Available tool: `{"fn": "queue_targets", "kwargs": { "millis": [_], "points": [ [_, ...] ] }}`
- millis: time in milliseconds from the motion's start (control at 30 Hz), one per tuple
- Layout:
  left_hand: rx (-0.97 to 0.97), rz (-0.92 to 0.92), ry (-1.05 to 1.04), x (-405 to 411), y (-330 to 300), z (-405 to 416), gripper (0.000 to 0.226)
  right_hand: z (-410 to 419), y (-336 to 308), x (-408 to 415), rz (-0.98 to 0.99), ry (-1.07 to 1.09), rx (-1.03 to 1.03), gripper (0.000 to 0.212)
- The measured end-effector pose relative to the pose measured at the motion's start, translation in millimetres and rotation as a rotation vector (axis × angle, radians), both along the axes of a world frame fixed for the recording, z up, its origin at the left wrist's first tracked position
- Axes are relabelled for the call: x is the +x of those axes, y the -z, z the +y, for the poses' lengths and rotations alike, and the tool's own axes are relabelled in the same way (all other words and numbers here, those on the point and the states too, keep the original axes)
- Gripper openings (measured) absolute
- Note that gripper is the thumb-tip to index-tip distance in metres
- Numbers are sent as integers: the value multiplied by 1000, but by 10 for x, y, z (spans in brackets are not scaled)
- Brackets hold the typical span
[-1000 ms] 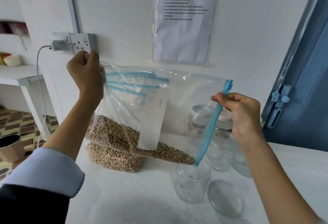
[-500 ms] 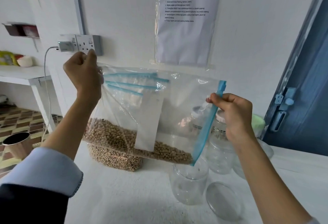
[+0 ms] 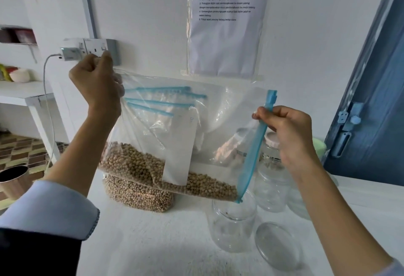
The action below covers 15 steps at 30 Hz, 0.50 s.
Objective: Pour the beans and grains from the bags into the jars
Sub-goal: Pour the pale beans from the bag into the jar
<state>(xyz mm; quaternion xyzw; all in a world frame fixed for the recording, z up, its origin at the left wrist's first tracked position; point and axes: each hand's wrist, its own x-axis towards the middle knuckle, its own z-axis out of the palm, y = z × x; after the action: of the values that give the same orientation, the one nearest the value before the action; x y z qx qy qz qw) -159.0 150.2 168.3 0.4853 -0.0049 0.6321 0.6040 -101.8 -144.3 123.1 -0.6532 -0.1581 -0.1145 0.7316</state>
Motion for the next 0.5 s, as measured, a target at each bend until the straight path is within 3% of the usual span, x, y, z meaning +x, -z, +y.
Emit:
{"fn": "queue_targets", "kwargs": {
  "millis": [233, 500],
  "points": [
    [-11, -3, -4, -28, 33, 85, 43, 38, -30, 14, -36, -26, 2, 9],
    [-49, -24, 6, -33, 113, 146, 45, 120, 2, 9, -14, 40, 27, 15]
  ]
}}
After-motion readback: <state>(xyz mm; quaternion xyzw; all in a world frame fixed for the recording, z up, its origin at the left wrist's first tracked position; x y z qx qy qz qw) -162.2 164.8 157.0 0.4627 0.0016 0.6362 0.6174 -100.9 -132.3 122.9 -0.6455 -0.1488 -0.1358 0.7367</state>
